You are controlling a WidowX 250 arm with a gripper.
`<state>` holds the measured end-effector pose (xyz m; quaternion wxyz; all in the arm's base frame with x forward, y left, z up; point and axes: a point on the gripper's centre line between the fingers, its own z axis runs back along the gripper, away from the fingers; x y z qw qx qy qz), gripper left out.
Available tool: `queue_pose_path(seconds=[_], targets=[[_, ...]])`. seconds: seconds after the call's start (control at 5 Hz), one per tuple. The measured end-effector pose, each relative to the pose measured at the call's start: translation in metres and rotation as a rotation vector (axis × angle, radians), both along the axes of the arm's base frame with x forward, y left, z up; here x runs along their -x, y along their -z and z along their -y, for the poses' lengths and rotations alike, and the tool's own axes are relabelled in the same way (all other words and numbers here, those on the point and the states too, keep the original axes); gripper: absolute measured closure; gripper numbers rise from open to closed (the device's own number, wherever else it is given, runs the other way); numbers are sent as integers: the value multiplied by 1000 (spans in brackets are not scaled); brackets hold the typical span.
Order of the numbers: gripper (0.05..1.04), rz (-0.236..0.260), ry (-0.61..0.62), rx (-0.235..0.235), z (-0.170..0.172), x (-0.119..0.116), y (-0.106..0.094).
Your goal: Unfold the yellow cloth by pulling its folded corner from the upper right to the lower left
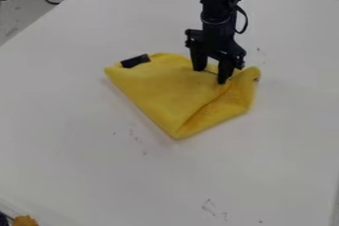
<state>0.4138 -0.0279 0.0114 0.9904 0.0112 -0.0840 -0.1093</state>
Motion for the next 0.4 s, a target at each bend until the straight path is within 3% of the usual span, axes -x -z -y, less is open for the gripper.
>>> queue_pose_path(seconds=[0.4], targets=[[412,-14,4,-113,-3,1,-11]])
